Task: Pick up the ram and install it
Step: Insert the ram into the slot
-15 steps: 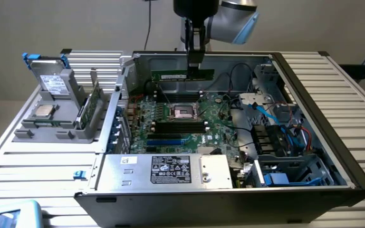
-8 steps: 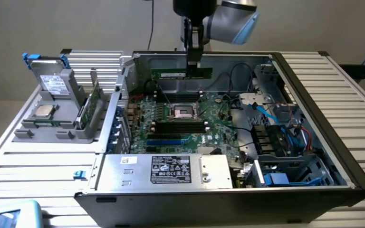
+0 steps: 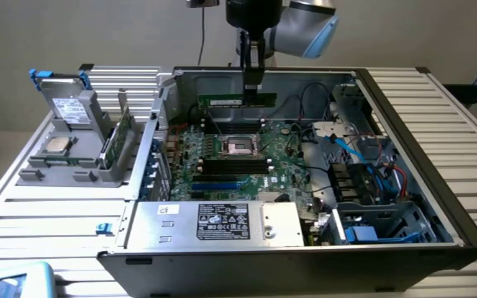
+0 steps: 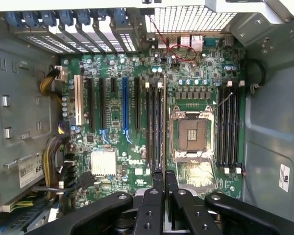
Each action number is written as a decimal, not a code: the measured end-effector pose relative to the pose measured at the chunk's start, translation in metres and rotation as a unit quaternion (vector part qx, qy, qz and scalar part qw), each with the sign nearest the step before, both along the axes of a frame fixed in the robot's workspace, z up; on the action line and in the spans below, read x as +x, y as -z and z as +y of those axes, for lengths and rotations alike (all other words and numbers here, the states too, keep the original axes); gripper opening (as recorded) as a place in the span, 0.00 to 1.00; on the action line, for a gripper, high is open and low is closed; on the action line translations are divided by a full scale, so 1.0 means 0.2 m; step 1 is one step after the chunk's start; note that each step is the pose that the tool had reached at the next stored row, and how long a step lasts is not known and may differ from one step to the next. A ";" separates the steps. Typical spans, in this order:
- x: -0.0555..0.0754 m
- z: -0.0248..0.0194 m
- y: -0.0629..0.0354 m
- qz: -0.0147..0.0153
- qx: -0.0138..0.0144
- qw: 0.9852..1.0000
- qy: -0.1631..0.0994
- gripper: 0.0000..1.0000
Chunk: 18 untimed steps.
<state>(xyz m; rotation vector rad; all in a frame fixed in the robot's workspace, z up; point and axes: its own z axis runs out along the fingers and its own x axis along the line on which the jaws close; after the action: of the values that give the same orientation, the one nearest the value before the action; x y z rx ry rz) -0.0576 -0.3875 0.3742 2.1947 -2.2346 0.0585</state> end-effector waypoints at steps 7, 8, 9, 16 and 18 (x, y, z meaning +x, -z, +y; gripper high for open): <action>0.01 -0.009 0.063 0.000 0.000 1.000 0.000 0.13; 0.01 -0.009 0.072 0.000 0.000 1.000 0.000 0.13; 0.01 -0.009 0.081 0.000 0.000 1.000 0.000 0.13; 0.01 -0.011 0.145 0.000 0.000 1.000 0.000 0.13; 0.01 -0.012 0.164 0.000 0.000 1.000 0.000 0.13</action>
<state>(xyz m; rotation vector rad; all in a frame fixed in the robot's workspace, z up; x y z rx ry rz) -0.0566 -0.3899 0.3415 2.1936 -2.2346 0.0579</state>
